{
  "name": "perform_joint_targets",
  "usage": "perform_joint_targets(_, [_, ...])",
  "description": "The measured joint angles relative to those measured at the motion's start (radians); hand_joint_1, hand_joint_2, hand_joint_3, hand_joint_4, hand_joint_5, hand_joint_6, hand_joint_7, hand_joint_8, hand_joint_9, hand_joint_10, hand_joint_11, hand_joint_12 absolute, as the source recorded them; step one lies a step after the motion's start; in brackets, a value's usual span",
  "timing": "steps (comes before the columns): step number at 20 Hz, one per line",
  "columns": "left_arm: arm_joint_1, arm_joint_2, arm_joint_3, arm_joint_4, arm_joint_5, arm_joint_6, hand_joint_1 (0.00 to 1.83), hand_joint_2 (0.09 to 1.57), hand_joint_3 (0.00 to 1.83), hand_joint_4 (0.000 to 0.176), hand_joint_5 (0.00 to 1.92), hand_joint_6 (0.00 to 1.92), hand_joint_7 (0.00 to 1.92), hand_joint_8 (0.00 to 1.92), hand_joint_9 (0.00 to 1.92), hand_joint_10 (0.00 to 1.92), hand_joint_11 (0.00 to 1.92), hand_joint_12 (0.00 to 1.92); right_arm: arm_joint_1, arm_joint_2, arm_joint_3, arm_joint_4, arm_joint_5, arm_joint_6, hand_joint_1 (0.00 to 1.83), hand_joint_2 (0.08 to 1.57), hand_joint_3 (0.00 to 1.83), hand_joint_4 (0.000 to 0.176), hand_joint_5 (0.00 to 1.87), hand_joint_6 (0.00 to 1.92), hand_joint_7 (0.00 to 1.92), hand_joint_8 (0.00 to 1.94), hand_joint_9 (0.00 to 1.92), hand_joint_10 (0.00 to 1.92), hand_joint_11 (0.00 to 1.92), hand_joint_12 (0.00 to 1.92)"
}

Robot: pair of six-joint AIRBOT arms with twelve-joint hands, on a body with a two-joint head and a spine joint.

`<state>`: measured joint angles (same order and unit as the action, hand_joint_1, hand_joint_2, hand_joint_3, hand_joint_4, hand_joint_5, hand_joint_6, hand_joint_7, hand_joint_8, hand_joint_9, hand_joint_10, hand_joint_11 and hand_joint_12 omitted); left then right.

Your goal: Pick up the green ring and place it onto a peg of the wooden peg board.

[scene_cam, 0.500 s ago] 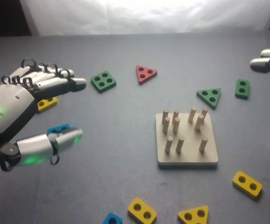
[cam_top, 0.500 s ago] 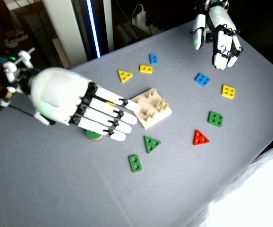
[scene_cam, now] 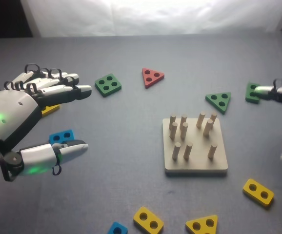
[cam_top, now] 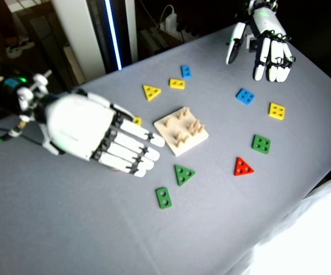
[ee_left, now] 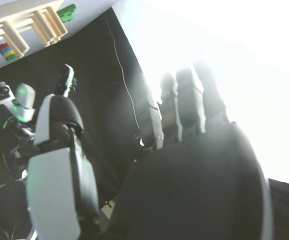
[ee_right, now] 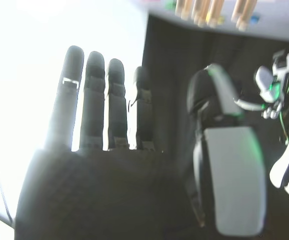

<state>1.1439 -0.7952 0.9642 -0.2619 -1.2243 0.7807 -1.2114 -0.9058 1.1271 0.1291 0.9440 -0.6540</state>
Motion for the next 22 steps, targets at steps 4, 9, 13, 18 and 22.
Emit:
perform_joint_targets(4, [0.000,0.000,0.002,-0.003,0.000,-0.001,0.79,1.09,0.00,0.038,0.58,0.01,0.36,0.00,0.26,0.00,0.00,0.63,-0.003,-0.013,0.023,-0.009,-0.068,-0.002,0.90,0.87,0.00,0.138,0.34,0.00,0.40,0.00,0.61,0.01,0.34,1.16])
perform_joint_targets(9, [0.000,0.000,0.002,-0.003,0.000,-0.003,0.77,1.10,0.00,0.031,0.59,0.00,0.37,0.00,0.26,0.00,0.00,0.65,-0.003,-0.012,0.027,0.019,-0.132,-0.072,0.96,0.89,0.00,0.074,0.50,0.00,0.51,0.00,0.70,0.01,0.39,1.14])
perform_joint_targets(13, [0.010,-0.001,0.002,-0.002,0.001,-0.012,0.79,1.10,0.00,0.016,0.60,0.00,0.39,0.00,0.27,0.00,0.00,0.68,-0.003,-0.012,0.026,0.032,-0.144,-0.089,0.99,0.95,0.00,0.039,0.64,0.01,0.65,0.01,0.84,0.04,0.51,1.24])
perform_joint_targets(18, [0.014,-0.001,0.002,-0.001,-0.002,-0.014,0.76,1.11,0.00,0.019,0.62,0.01,0.39,0.00,0.28,0.00,0.00,0.72,-0.003,-0.003,0.026,0.051,-0.154,-0.104,1.04,0.99,0.01,0.020,0.70,0.01,0.70,0.01,0.89,0.05,0.53,1.21])
perform_joint_targets(22, [0.014,-0.001,0.002,-0.001,-0.002,-0.016,0.77,1.12,0.00,0.012,0.63,0.00,0.37,0.00,0.27,0.00,0.00,0.66,-0.003,0.003,0.026,0.059,-0.154,-0.109,1.26,1.16,0.00,0.000,0.90,0.69,0.88,1.29,0.68,1.36,0.63,1.67])
